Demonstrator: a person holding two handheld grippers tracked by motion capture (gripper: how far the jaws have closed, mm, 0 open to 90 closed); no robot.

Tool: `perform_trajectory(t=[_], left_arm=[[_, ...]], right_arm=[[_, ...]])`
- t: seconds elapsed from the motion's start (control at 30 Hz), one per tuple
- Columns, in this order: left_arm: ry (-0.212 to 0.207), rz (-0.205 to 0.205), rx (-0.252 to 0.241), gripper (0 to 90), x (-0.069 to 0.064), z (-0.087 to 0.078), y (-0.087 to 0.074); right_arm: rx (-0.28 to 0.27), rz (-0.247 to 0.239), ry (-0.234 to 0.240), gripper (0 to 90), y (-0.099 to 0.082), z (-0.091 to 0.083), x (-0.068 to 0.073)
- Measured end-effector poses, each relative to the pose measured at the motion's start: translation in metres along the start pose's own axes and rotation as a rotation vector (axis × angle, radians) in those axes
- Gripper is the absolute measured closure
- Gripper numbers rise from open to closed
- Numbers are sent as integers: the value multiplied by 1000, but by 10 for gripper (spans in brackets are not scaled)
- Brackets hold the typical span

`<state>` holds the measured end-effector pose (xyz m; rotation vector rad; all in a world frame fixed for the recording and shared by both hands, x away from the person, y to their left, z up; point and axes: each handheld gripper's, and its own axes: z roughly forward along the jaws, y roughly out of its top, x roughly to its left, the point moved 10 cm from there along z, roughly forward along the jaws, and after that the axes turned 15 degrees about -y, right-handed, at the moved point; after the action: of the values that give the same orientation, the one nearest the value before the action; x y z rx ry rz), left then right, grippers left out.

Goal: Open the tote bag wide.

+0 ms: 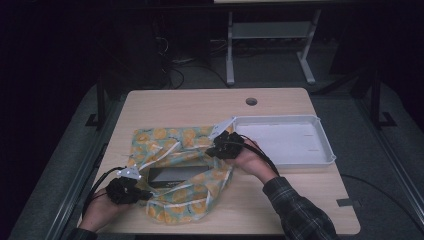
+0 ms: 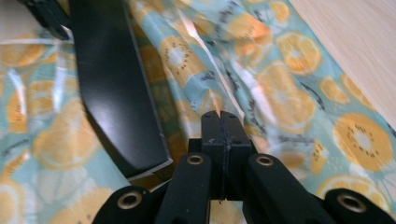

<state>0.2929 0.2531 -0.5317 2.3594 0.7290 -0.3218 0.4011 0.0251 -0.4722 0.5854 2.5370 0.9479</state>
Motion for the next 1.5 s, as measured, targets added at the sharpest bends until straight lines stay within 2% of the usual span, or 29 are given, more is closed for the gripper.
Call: perform_trajectory(t=[0.2, 0.23, 0.43, 0.7, 0.87, 0.9, 0.93, 1.03, 1.13, 1.3, 1.5], left_arm=[[0, -2, 0, 890, 0, 0, 0], [-1, -2, 0, 890, 0, 0, 0], [0, -2, 1, 890, 0, 0, 0], [1, -4, -5, 890, -1, 1, 0], [1, -3, -8, 890, -1, 1, 0], [1, -3, -7, 890, -1, 1, 0], [1, -6, -7, 890, -1, 1, 0], [1, -5, -6, 890, -1, 1, 0], [1, -5, -6, 890, -1, 1, 0], [0, -4, -2, 890, -1, 0, 0], [0, -6, -3, 890, -1, 1, 0]], right_arm=[[37, 24, -21, 893, -12, 13, -11], [38, 13, -28, 893, -14, 16, -13], [80, 45, -41, 893, -24, 31, -20], [145, 2, -52, 893, -36, 51, -18], [176, -31, -67, 893, -39, 54, -14], [185, -54, -77, 893, -40, 55, -13], [193, -51, -79, 893, -40, 55, -13], [193, -61, -84, 893, -41, 56, -13], [187, -51, -80, 872, -40, 56, -14], [127, 8, -57, 795, -31, 46, -18], [65, 66, -54, 682, -15, 23, -22]])
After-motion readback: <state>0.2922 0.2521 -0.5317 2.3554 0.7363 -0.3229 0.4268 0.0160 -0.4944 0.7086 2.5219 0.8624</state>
